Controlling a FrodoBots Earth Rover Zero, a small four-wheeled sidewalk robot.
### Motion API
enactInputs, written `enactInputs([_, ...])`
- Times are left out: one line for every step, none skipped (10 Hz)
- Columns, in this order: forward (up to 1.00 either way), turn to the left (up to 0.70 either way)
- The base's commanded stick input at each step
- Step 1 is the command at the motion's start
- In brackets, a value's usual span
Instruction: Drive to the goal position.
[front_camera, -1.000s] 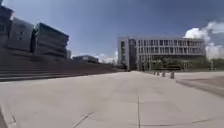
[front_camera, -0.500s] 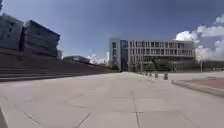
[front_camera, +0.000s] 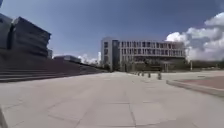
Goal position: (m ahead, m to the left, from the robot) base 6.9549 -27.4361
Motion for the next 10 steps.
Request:
enactInputs([1.0, -0.27])
enactInputs([1.0, -0.27])
enactInputs([1.0, -0.27])
enactInputs([1.0, -0.27])
enactInputs([1.0, -0.23])
enactInputs([1.0, 0.0])
enactInputs([1.0, 0.0])
enactInputs([1.0, 0.0])
enactInputs([1.0, 0.0])
enactInputs([1.0, -0.2])
